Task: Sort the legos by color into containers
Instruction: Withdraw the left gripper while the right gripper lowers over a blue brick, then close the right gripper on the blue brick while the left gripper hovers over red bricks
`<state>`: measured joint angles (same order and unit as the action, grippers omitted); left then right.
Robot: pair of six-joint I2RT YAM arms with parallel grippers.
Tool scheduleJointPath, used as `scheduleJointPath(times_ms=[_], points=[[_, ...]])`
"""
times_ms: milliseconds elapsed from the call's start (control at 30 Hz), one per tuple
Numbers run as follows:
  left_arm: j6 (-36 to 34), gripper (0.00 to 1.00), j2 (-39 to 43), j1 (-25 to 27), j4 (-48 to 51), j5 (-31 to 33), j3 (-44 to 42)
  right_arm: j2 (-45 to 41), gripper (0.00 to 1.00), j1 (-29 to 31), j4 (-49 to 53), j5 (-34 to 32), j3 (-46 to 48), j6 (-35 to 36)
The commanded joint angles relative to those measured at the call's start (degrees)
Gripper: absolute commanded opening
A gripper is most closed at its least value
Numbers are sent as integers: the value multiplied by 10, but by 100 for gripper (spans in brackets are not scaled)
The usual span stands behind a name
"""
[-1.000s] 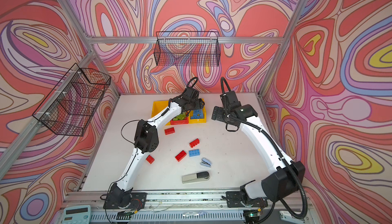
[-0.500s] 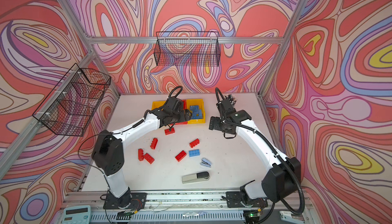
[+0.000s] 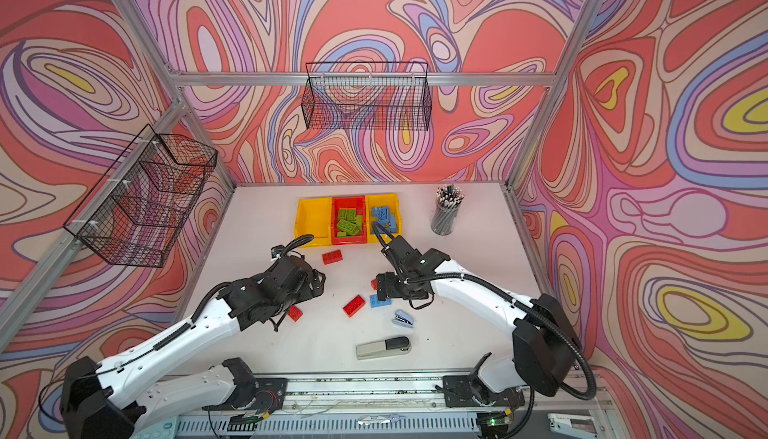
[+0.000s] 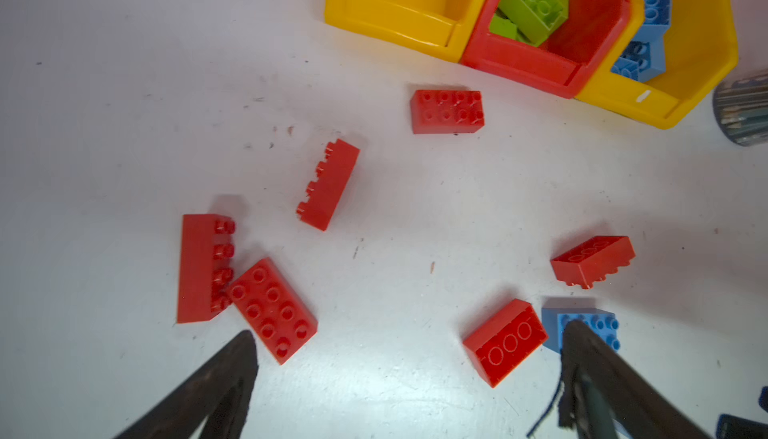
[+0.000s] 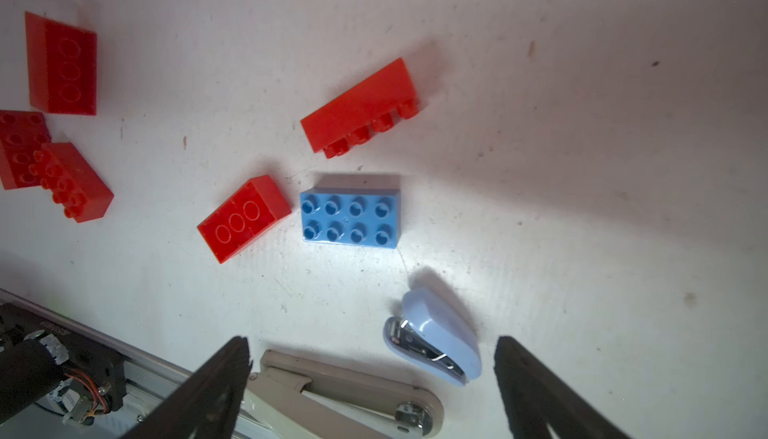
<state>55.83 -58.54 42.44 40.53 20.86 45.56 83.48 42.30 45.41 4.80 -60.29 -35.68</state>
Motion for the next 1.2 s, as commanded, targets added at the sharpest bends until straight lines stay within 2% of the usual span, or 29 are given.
scheduleJointPath(times_ms=[0, 433, 733, 933, 1100, 1167], points=[[38, 100, 39, 1, 65, 37, -27, 30, 97, 14, -40, -3, 2, -41], [2, 100, 62, 0, 14, 21, -94, 149, 97, 37, -69, -46, -23, -35], [-49, 100, 44, -29, -6, 19, -73, 202, 94, 37, -68, -50, -56, -13], [-63, 100, 18, -47, -21, 4, -62, 216, 80, 38, -63, -54, -64, -12], [-71, 100, 0, -58, -33, -5, -58, 224, 61, 37, -48, -62, -69, -12], [-75, 100, -8, -65, -39, -14, -54, 220, 57, 37, -39, -67, -74, -13]])
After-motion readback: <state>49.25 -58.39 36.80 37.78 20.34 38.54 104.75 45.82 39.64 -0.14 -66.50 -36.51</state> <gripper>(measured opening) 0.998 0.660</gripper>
